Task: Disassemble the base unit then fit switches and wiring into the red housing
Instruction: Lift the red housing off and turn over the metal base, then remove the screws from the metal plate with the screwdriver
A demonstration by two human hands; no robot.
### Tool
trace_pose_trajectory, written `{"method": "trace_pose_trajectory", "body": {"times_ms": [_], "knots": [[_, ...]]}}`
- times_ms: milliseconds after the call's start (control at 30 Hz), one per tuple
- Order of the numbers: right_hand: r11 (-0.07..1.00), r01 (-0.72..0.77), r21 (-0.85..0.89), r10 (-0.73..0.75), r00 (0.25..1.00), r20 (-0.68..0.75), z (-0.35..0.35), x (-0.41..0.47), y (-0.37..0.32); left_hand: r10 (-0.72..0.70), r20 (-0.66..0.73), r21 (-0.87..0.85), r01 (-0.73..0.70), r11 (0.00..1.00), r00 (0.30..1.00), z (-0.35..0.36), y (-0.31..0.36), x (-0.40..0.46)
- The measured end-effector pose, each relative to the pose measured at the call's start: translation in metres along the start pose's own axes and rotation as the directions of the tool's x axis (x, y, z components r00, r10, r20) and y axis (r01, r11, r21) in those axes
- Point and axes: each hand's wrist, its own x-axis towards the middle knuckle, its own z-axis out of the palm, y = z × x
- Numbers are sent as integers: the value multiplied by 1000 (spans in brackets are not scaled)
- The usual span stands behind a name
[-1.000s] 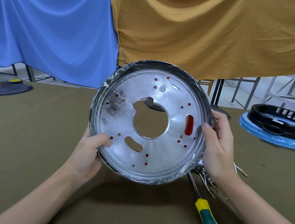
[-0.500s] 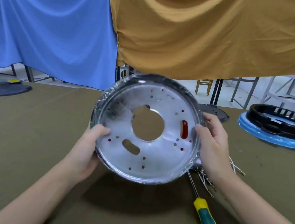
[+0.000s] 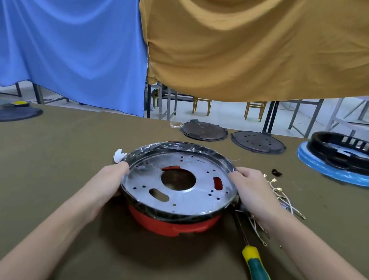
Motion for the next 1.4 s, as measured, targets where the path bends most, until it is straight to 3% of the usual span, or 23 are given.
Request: {"method": "trace_pose_trajectory", "body": {"times_ms": [100,167,233,300,400,467,533,600,700,833,967,1400], "knots": [[996,-35,79,32,999,39,-17,5,-5,-46,46,-40,48,998,998,-4,0,2],[975,-44,216,51,998,-29,-36,8,-12,-4,54,-95,9,995,999,-5,0,3],[961,-22,276,46,996,-82,-54,7,-13,106,-40,-91,-109,990,994,-5,-1,4],[979,-30,203,45,997,-71,-62,-3,-7,343,-173,155,-318,935,923,-6,1,-2],[995,-11,103,18,998,-66,-73,-22,13,780,-138,495,-639,588,610,3,10,-28],[999,16,37,-14,999,-50,-89,-31,22,921,32,632,-722,283,388,20,17,-48],[996,47,-81,-37,992,120,-105,-39,29,946,256,680,-732,-30,199,46,18,-67],[965,92,-246,-9,947,320,-114,-45,34,905,412,648,-733,-208,107,74,13,-81],[864,164,-477,44,918,395,-117,-49,36,857,515,584,-744,-324,32,104,-2,-94],[785,189,-590,67,921,384,-114,-50,38,839,543,562,-754,-338,28,112,-11,-94],[765,177,-620,64,936,346,-115,-50,37,813,577,560,-760,-332,70,109,-14,-93],[673,215,-708,12,953,301,-111,-55,35,815,576,546,-771,-327,62,106,-10,-99]]}}
